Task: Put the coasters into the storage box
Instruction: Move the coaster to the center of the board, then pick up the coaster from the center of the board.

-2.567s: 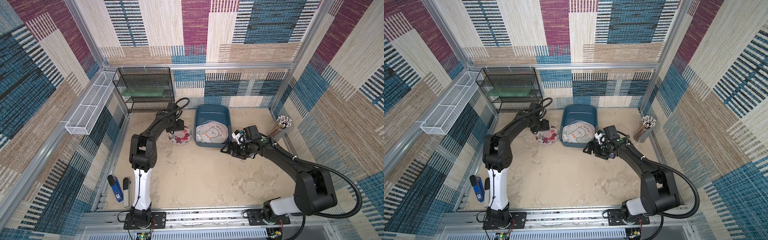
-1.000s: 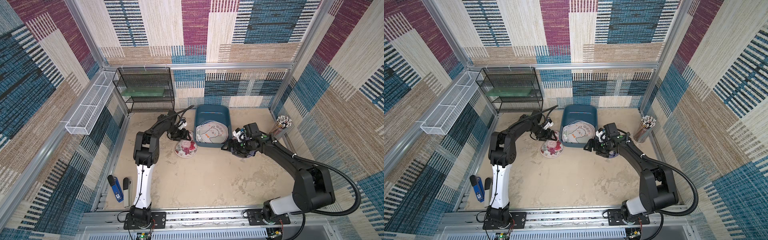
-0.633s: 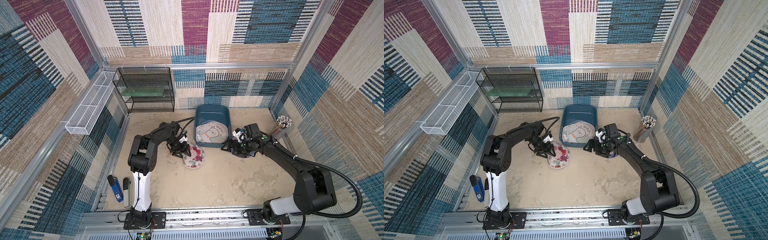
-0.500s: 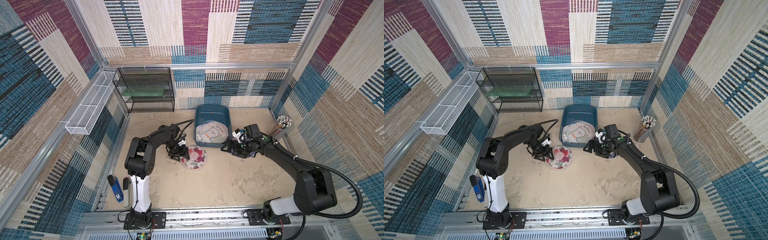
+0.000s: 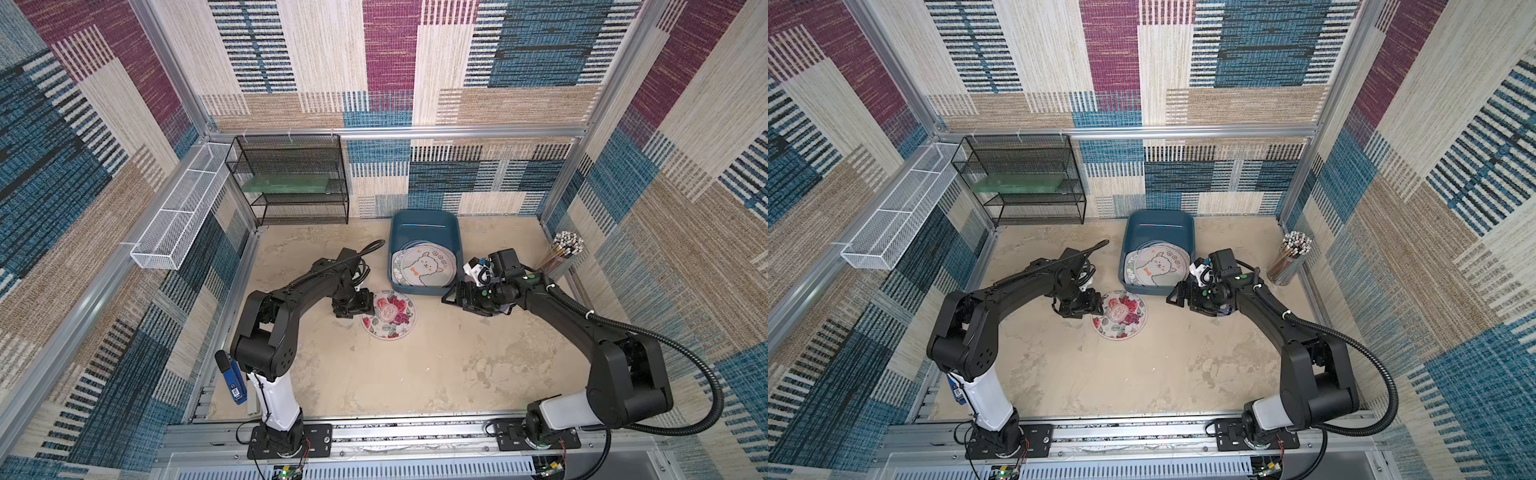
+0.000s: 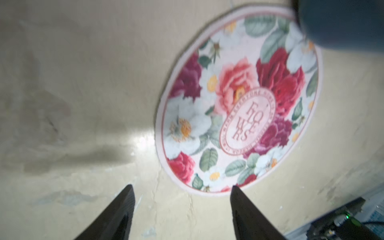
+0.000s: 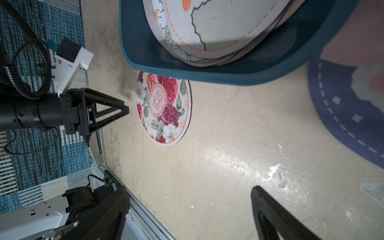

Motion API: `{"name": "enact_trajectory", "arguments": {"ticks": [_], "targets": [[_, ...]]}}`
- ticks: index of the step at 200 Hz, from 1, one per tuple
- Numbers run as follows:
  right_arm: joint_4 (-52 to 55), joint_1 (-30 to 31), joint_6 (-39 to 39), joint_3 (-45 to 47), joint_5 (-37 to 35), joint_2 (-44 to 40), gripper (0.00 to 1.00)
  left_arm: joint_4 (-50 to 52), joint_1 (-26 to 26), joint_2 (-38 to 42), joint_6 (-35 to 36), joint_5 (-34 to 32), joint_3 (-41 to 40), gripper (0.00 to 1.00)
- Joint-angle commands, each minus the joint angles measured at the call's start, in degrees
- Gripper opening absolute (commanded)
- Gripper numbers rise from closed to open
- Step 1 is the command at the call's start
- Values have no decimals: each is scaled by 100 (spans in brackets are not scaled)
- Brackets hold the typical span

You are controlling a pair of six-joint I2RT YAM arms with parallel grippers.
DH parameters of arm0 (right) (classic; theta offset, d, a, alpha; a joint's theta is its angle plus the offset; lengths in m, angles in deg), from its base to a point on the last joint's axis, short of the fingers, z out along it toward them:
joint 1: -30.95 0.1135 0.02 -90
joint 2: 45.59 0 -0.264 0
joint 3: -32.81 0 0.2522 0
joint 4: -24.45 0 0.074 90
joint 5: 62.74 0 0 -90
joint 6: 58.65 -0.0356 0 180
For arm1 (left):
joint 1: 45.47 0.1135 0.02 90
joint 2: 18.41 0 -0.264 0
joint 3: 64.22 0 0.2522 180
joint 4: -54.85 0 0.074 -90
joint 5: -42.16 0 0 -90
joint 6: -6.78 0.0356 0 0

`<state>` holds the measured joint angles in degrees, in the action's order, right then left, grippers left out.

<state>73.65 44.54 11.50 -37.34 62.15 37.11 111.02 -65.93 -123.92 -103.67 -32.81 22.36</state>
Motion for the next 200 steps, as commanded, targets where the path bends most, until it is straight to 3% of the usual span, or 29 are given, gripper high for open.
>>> {"name": "enact_trajectory", "arguments": {"ticks": [1,73,118,200], "targets": [[-89,107,125,76,172,30,95,-567,26,-238,-119,-239,113,72],[-1260,1310,-546,306,-337,770,94,-992,26,-684,41,-231,178,70],[-1605,1655,-867,-22,-842,1458,93,-939,-1,-583,124,-73,-53,68],[-1935,1916,-1129,-159,-1069,2079,85,-884,-98,-180,148,255,-691,67]]}}
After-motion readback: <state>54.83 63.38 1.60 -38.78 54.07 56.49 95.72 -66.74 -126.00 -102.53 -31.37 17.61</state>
